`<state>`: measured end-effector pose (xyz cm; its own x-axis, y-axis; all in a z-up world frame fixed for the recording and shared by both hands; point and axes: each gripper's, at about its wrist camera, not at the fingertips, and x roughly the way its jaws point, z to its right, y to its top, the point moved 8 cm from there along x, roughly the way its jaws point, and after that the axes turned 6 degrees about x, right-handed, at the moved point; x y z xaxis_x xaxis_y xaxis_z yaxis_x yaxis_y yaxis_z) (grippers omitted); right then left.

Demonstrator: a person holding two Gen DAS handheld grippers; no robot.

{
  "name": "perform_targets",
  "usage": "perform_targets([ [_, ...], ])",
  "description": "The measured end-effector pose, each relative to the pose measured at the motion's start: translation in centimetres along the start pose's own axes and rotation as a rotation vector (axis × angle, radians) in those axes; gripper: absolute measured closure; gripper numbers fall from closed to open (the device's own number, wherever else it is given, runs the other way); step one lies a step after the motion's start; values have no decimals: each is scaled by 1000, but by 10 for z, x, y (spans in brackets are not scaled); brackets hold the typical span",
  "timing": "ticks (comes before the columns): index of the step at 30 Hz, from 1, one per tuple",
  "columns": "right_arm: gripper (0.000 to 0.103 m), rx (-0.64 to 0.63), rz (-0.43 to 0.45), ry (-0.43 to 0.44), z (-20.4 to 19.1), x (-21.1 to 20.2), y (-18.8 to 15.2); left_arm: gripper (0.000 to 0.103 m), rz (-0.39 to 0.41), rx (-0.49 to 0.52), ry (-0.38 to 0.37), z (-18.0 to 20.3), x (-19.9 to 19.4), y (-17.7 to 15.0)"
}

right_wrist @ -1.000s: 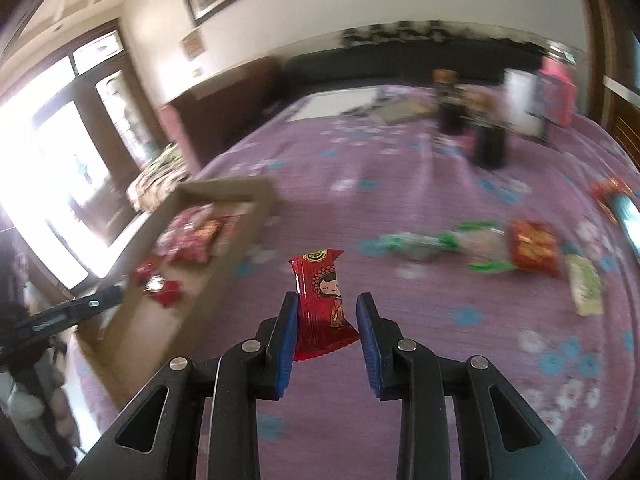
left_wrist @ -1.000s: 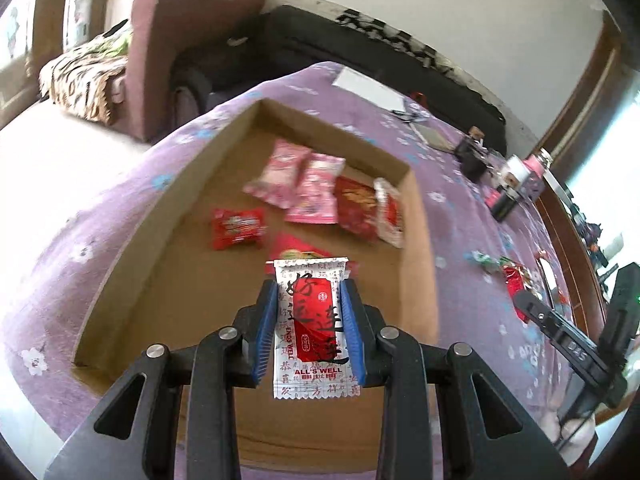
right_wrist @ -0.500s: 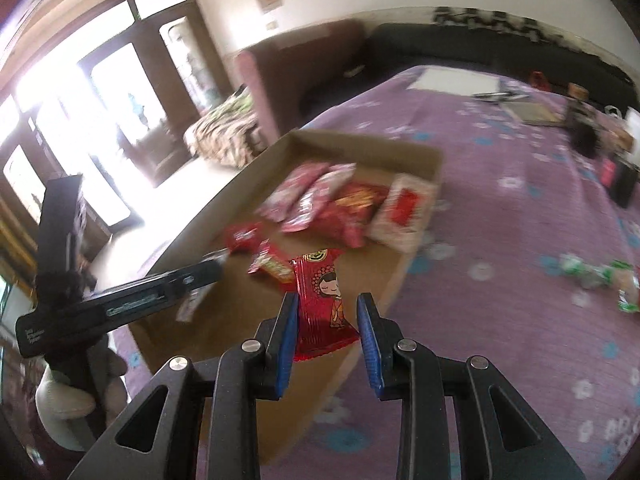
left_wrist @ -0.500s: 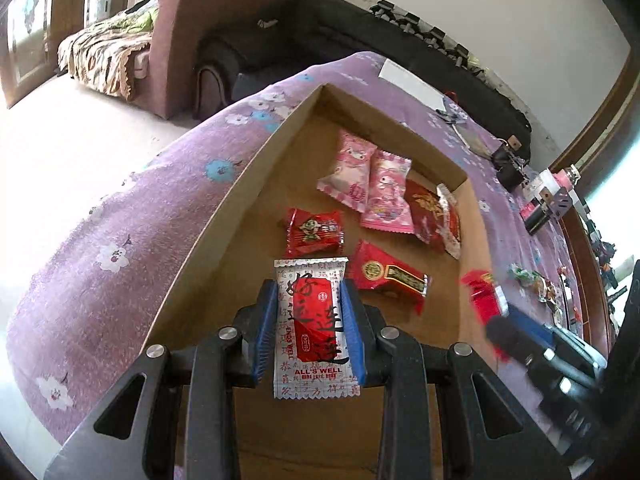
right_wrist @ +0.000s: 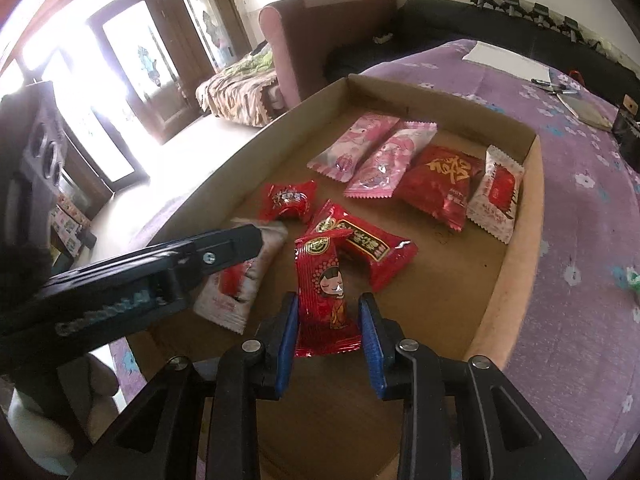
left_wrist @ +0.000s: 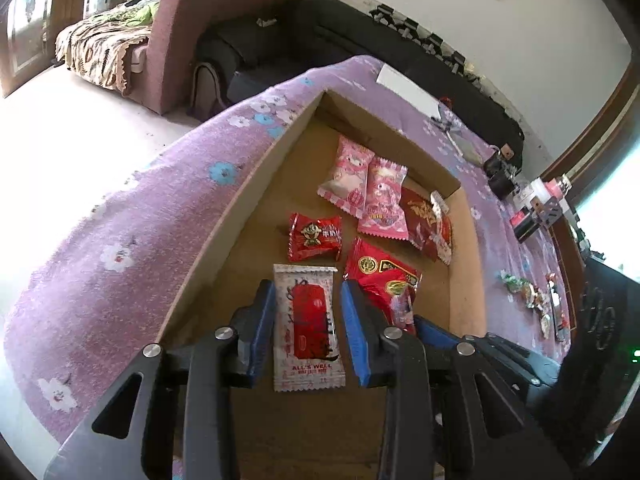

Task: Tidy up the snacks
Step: 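Carry both snacks over the box and open both tools to drop them, then grasp green-tied candy with left tool while right grasps clear candy bag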

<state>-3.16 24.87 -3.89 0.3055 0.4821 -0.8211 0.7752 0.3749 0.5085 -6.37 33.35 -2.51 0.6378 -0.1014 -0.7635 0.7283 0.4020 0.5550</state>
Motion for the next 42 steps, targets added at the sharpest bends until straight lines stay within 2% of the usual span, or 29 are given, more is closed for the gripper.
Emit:
perform_targets([
  [2, 71, 8, 8, -1, 0, -1, 1, 70, 11, -5, 6, -1, -5, 2],
  [4, 70, 14, 15, 10, -1, -5, 1, 57, 20, -12, 11, -2, -10, 2],
  [6, 68, 15, 39, 13, 0, -14, 4, 48, 39, -19, 18, -2, -15, 3],
  [12, 62, 30, 107, 20, 8, -45, 5, 48, 54, -15, 15, 10, -23, 2],
  [17, 61, 95, 169, 9, 38, -76, 5, 48, 67, 22, 0, 32, -31, 0],
  [22, 58, 193, 216, -47, 93, -100, 0, 48, 63, 72, -19, 60, -32, -4],
  [31, 57, 397, 241, -126, 192, -125, -27, 48, 8, 173, -49, 111, -15, -20],
  [37, 57, 441, 247, -160, 230, -134, -40, 48, -26, 230, -84, 138, -10, -29],
  [42, 56, 477, 287, -196, 269, -150, -34, 48, -51, 262, -129, 157, -7, -34],
])
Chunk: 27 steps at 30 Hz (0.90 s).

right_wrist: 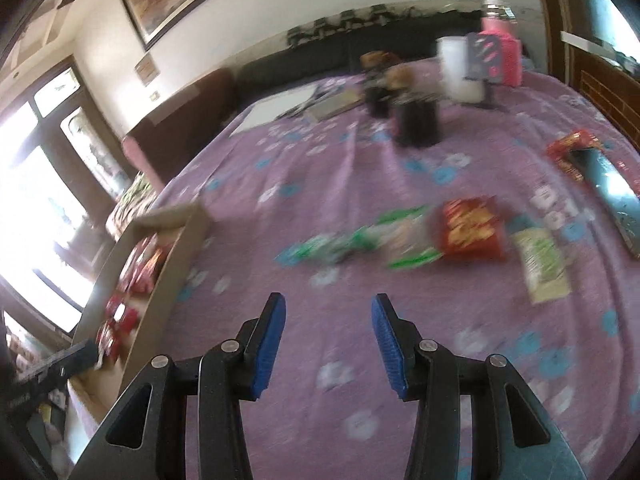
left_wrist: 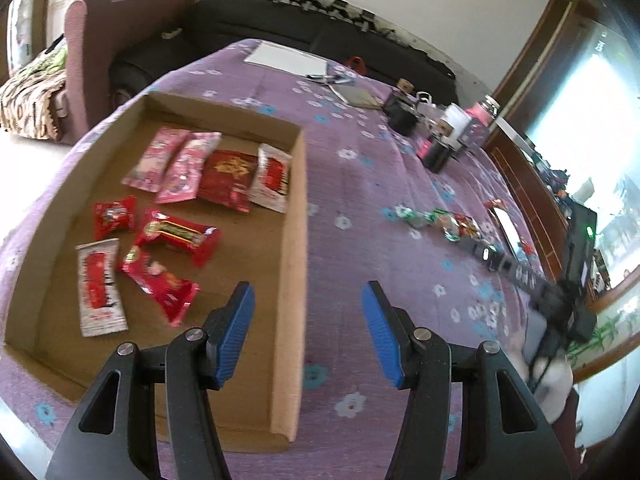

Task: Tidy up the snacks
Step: 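Grasp green-tied candy with left tool while right grasps clear candy bag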

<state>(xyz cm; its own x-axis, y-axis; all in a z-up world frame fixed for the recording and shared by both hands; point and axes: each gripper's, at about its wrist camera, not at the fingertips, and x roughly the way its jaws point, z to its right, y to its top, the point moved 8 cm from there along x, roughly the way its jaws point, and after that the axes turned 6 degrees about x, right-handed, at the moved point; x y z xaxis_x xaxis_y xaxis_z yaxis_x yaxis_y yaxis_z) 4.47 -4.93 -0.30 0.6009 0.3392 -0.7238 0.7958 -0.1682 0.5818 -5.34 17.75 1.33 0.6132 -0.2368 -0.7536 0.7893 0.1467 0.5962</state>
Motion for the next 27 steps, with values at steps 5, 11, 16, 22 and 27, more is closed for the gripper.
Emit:
perform_targets([
  [5, 54, 128, 10, 15, 46, 10, 37, 48, -30, 6, -22, 13, 10, 0],
  [11, 54, 151, -33, 53, 48, 35, 49, 48, -56, 67, -34, 37, 20, 4],
  [16, 55, 76, -36, 1, 36, 53, 46, 48, -61, 138, -12, 57, 28, 15],
  [22, 80, 54, -64, -75, 50, 62, 39, 48, -83, 315, 61, 93, 51, 32],
  [27, 80, 106, -84, -63, 62, 54, 40, 48, -88, 567, 96, 136, 93, 46],
])
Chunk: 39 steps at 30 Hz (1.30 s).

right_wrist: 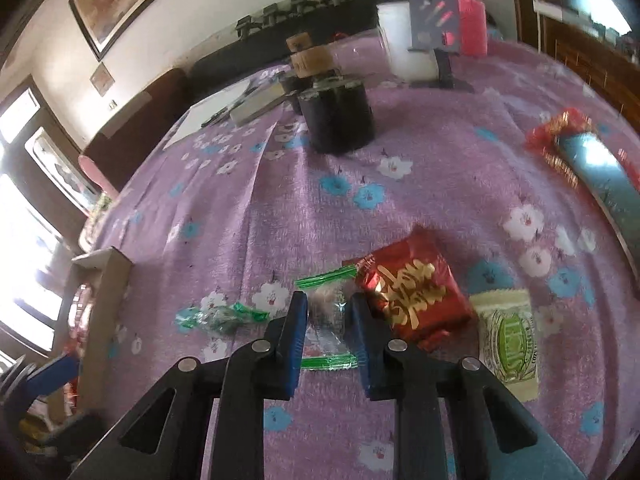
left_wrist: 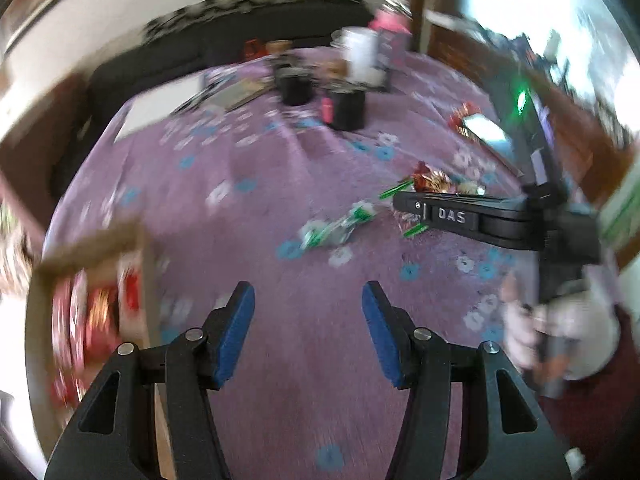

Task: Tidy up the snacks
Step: 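Grasp green-tied candy with left tool while right grasps clear candy bag, then carry both candy bags over the box and release them inside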

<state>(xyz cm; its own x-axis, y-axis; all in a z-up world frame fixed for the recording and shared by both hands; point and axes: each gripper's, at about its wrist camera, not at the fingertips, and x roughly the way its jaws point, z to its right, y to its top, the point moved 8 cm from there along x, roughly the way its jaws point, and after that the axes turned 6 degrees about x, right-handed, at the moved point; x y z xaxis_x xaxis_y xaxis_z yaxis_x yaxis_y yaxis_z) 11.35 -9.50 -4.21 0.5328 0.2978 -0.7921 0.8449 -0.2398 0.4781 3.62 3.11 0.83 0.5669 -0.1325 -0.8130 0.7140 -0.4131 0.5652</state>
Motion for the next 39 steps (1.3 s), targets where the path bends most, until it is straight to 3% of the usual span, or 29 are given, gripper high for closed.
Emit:
perform_targets([
  [5, 80, 54, -24, 60, 7, 0, 0, 48, -29, 138, 40, 12, 45, 24],
  [14, 79, 46, -29, 63, 9, 1, 0, 48, -52, 186, 63, 23, 82, 31],
  [15, 79, 47, -30, 64, 9, 2, 0, 48, -56, 173, 62, 22, 82, 31],
  [18, 80, 40, -25, 59, 8, 1, 0, 83, -76, 130, 50, 21, 82, 28],
  [21, 81, 29, -17, 53, 5, 1, 0, 83, -65, 99, 56, 17, 78, 26],
  [29, 81, 34, 41, 118, -1, -16, 5, 83, -35, -48, -50, 10, 42, 17],
  [39, 81, 5, 44, 141, -14, -18, -1, 83, 96, -258, -124, -15, -28, -14],
])
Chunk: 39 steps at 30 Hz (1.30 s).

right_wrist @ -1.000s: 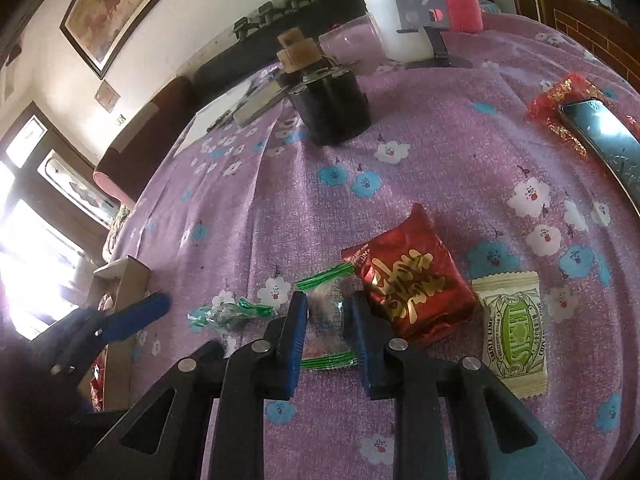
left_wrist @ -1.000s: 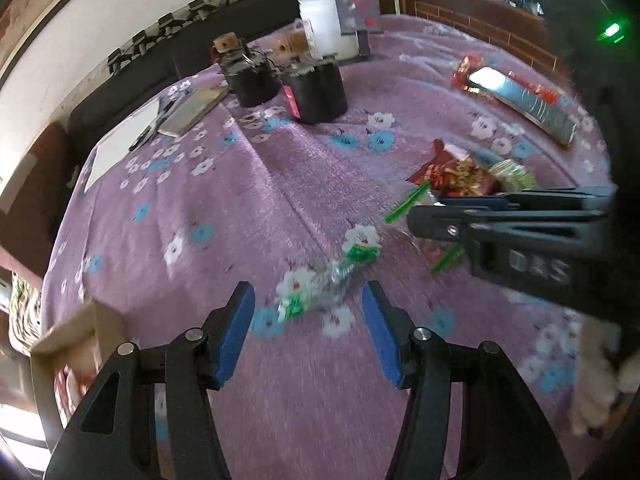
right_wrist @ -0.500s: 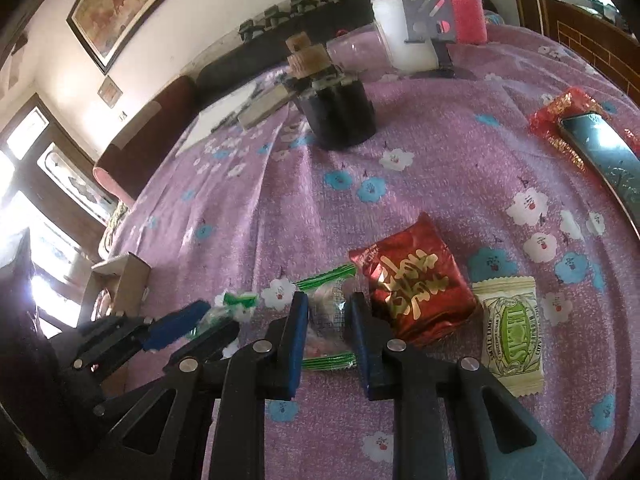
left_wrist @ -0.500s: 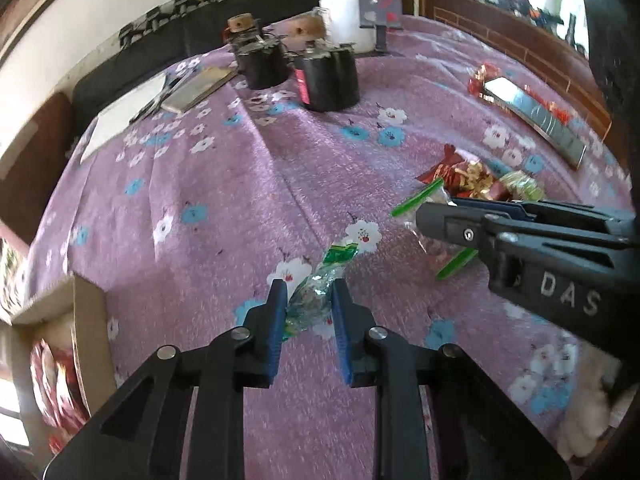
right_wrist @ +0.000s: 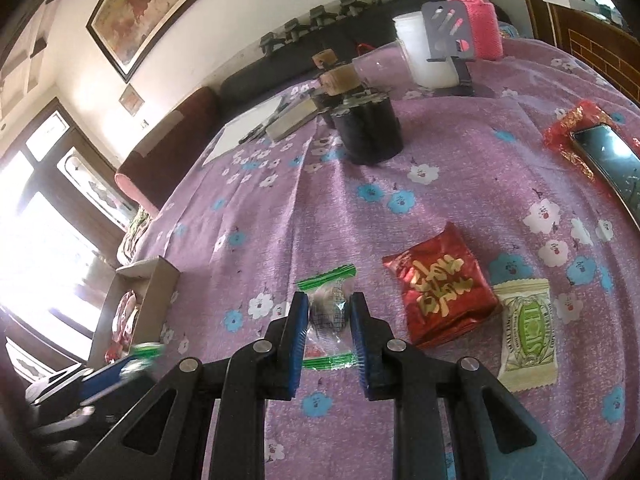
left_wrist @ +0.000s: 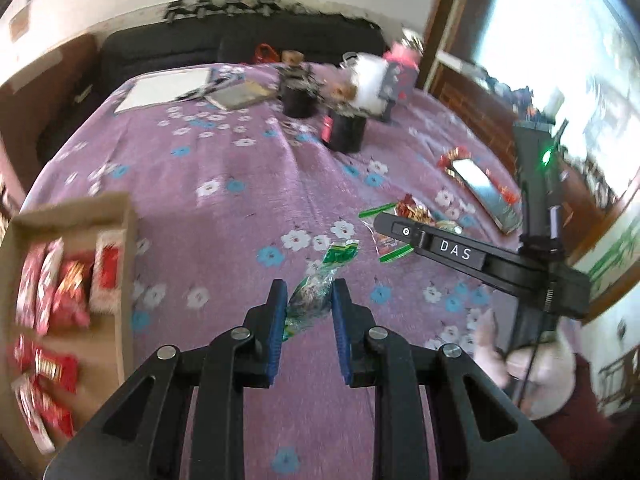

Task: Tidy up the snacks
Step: 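Carry both candy bags over the box and release them inside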

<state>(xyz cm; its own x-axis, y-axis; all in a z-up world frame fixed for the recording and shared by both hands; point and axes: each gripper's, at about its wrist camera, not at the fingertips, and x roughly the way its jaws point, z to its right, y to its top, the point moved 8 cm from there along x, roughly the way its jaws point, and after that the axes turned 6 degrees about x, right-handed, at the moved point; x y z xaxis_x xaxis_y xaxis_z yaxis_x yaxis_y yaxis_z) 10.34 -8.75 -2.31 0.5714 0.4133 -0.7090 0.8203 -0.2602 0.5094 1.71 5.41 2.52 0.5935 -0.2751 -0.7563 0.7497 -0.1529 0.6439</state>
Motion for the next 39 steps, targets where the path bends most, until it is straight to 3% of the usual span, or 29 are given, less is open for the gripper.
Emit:
perform_targets([
  [6, 81, -48, 1, 17, -17, 1, -11, 83, 56, -144, 32, -49, -38, -24],
  [13, 81, -94, -54, -23, -26, 21, -35, 83, 90, -274, 100, -105, -70, -62],
  [18, 81, -121, -16, -44, -37, 14, -35, 83, 93, -325, 172, -143, -88, -87],
  [24, 81, -200, -21, 15, -84, 2, -57, 83, 89, -393, 199, -175, -95, -112],
  [33, 82, -341, -95, 171, -187, -5, -98, 83, 47, -464, 211, -199, -86, -137],
  [39, 81, -438, -146, 193, -231, 5, -122, 83, 7, -442, 234, -200, -77, -143],
])
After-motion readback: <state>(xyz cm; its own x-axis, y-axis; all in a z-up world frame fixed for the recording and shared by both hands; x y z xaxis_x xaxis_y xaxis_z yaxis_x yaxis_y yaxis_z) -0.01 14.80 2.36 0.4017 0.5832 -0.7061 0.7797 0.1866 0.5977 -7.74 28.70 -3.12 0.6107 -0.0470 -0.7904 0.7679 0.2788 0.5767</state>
